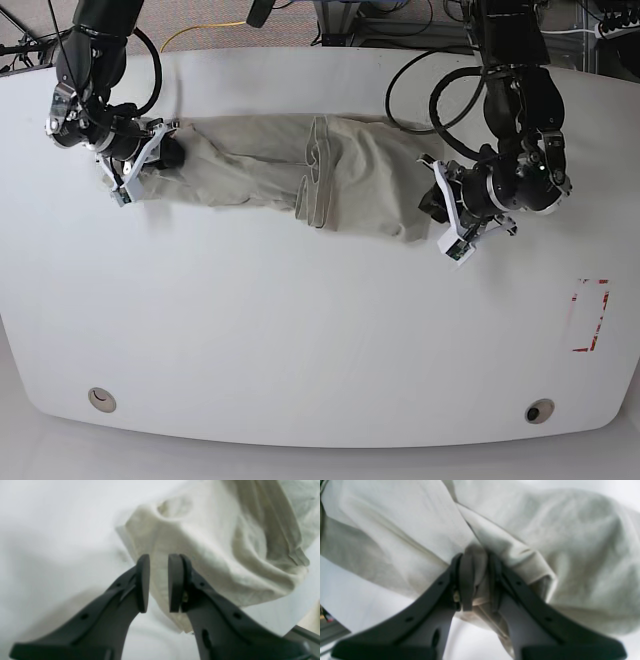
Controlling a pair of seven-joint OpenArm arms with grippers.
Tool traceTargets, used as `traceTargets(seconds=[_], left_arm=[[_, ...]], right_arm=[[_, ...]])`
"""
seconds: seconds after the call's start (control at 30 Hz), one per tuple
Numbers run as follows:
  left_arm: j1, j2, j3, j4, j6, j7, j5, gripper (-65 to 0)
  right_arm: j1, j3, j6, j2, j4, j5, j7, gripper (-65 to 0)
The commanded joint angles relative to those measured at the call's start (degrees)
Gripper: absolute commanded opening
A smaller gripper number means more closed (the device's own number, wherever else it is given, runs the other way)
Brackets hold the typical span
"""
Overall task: Fold the T-shirt properly
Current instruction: 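Fold the held strip end with the left gripper toward the middle, then release the right gripper and regrasp the strip's other end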
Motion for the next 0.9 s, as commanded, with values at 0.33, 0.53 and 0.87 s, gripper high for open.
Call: traceTargets(seconds=[0.33,0.53,0.87], left_arm=[[0.04,-2.49,2.12,-14.64,-0.06,-8.38,-0.89,-54.4],[0.31,-3.63,2.12,-15.16,-0.06,-9.79,-0.89,-54.4],[0.66,-5.39,2.12,-15.08,-0.06,-9.79,-1.07,-54.4]], right_arm=[[6.53,16.17,-0.07,0.83,5.87,13.37,-13.53,-3.0],[11.28,27.42,-0.07,3.65,-2.05,14.96,-15.60,-0.6],[14.27,31.64,-0.07,11.03,-25.78,15.04,-15.60,-0.5]])
